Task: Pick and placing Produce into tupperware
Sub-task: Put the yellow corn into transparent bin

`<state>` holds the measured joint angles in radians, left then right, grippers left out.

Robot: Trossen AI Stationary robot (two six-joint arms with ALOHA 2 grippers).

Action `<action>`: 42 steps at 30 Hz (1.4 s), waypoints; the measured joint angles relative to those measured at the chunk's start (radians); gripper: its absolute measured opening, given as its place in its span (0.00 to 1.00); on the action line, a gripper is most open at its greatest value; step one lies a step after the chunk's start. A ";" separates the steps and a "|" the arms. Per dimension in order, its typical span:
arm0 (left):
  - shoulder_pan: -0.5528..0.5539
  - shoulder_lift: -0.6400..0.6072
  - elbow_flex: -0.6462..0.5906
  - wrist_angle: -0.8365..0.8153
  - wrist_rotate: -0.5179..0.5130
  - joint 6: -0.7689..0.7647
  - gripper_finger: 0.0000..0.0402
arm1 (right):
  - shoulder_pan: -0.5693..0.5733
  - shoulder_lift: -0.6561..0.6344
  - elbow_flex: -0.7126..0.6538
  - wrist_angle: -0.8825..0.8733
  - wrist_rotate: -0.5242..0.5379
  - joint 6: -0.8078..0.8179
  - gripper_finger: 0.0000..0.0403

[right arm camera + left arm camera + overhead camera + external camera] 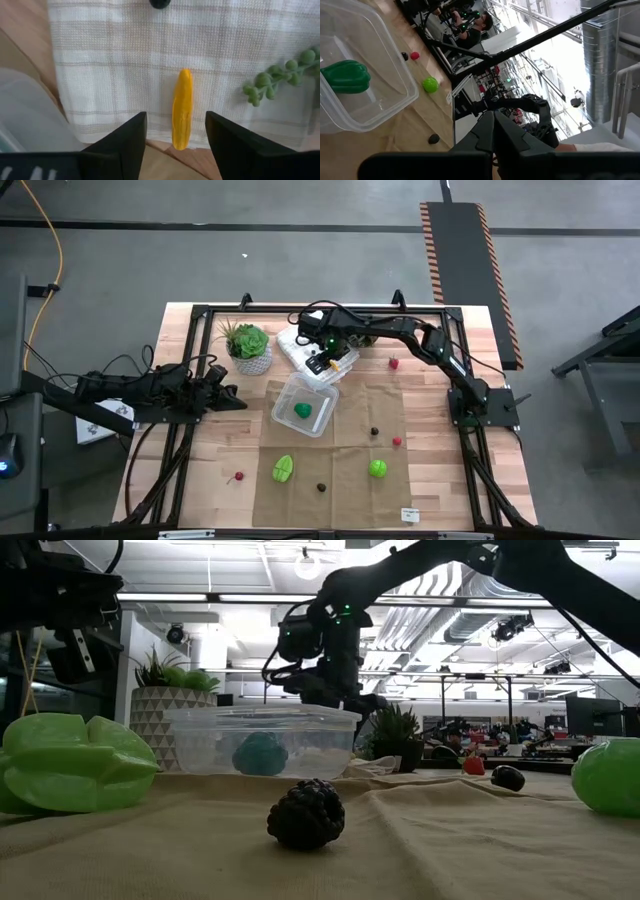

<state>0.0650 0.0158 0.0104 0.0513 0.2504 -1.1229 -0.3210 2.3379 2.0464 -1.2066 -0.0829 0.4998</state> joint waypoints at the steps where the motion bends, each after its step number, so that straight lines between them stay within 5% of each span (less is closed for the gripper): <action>1: 0.000 0.000 0.000 0.000 0.000 0.000 0.00 | 0.000 0.000 0.000 0.000 0.000 0.000 0.47; 29: 0.000 0.000 0.000 0.000 0.000 0.000 0.00 | -0.006 0.034 0.000 0.005 0.005 0.023 0.47; 42: 0.000 0.000 0.000 0.000 0.000 0.017 0.00 | -0.006 0.034 0.000 0.002 0.009 0.023 0.30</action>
<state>0.0648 0.0158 0.0101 0.0509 0.2501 -1.1063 -0.3267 2.3722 2.0464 -1.2045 -0.0742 0.5232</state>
